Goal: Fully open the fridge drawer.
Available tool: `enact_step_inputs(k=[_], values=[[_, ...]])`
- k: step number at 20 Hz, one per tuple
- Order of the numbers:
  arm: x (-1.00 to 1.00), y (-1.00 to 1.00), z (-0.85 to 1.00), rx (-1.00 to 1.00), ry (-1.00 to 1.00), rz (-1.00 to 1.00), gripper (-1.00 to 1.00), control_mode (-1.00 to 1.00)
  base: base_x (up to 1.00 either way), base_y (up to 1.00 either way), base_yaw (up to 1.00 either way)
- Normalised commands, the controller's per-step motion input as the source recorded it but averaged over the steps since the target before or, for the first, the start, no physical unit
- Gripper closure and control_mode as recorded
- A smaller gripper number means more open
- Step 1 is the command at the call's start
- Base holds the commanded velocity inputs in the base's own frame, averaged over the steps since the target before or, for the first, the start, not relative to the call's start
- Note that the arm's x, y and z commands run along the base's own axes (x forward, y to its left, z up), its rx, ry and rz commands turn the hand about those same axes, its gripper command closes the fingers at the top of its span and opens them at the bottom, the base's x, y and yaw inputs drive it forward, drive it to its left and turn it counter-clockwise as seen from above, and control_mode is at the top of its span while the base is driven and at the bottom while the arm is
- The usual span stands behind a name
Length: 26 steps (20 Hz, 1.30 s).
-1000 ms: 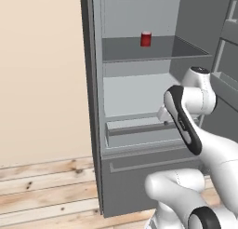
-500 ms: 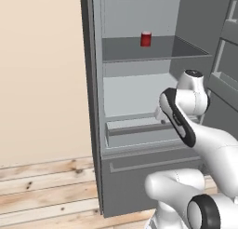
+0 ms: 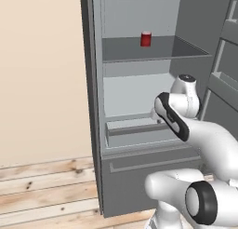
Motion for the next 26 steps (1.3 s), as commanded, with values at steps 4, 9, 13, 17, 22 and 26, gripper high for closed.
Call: enact_step_inputs(k=[4, 9, 13, 17, 22, 26], values=[[0.32, 0.00, -0.33, 0.00, -0.04, -0.03, -1.00, -1.00, 0.00, 0.00, 0.00], [0.28, 0.00, -0.28, 0.00, -0.05, -0.01, -1.00, -1.00, 0.00, 0.00, 0.00], [0.24, 0.00, -0.16, 0.00, -0.04, 0.00, -1.00, -1.00, 0.00, 0.00, 0.00], [0.26, 0.00, -0.14, 0.00, -0.04, 0.00, -1.00, -1.00, 0.00, 0.00, 0.00], [0.30, 0.00, -0.12, 0.00, -0.01, 0.00, -1.00, -1.00, 0.00, 0.00, 0.00], [0.26, 0.00, -0.08, 0.00, 0.00, 0.00, -1.00, -1.00, 0.00, 0.00, 0.00]])
